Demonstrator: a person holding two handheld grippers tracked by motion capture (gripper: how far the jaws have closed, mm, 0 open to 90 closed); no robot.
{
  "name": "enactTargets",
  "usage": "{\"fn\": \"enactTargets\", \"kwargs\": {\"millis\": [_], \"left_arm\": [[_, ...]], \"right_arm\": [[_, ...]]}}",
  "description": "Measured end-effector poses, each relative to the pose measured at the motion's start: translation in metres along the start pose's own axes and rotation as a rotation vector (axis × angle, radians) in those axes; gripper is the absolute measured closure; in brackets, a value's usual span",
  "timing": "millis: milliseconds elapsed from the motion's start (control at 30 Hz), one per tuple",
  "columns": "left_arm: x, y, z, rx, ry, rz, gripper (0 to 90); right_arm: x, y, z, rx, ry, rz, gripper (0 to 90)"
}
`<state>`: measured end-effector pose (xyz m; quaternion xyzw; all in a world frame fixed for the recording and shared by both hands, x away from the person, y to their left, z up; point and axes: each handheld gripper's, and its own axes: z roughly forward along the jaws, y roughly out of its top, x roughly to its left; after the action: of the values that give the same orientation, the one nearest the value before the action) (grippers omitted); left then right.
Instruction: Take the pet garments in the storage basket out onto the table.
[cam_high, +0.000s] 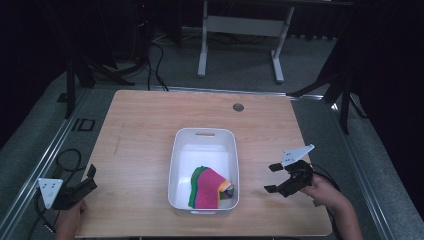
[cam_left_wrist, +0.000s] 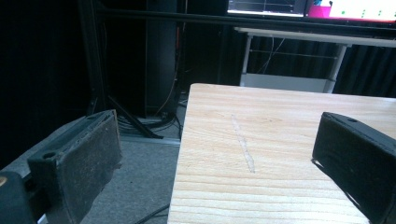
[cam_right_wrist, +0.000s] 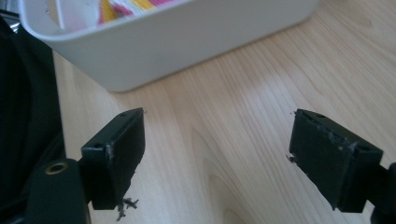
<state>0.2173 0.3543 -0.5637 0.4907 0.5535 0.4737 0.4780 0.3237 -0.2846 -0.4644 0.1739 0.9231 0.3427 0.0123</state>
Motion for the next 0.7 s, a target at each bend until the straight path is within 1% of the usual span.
{"fn": "enactTargets", "kwargs": {"millis": [167, 333, 400, 533, 700], "left_arm": [[0.000, 0.000, 0.000, -0.001, -0.002, -0.002, 1.8], [0.000, 0.000, 0.000, -0.001, -0.004, -0.002, 1.8], [0.000, 0.000, 0.000, 0.000, -0.004, -0.002, 1.8], [0.001, 0.000, 0.000, -0.001, -0.005, -0.003, 1.8], [0.001, 0.000, 0.000, 0.000, -0.006, -0.004, 1.8]], "right_arm": [[0.008, 0.021, 0.000, 0.015, 0.005, -0.040, 17.7], [0.014, 0.043, 0.001, 0.001, 0.028, -0.073, 17.8], [0.016, 0.051, 0.002, 0.000, 0.034, -0.078, 17.8], [0.019, 0.065, 0.007, 0.004, 0.046, -0.091, 17.9], [0.025, 0.082, 0.016, 0.023, 0.050, -0.121, 17.9]]}}
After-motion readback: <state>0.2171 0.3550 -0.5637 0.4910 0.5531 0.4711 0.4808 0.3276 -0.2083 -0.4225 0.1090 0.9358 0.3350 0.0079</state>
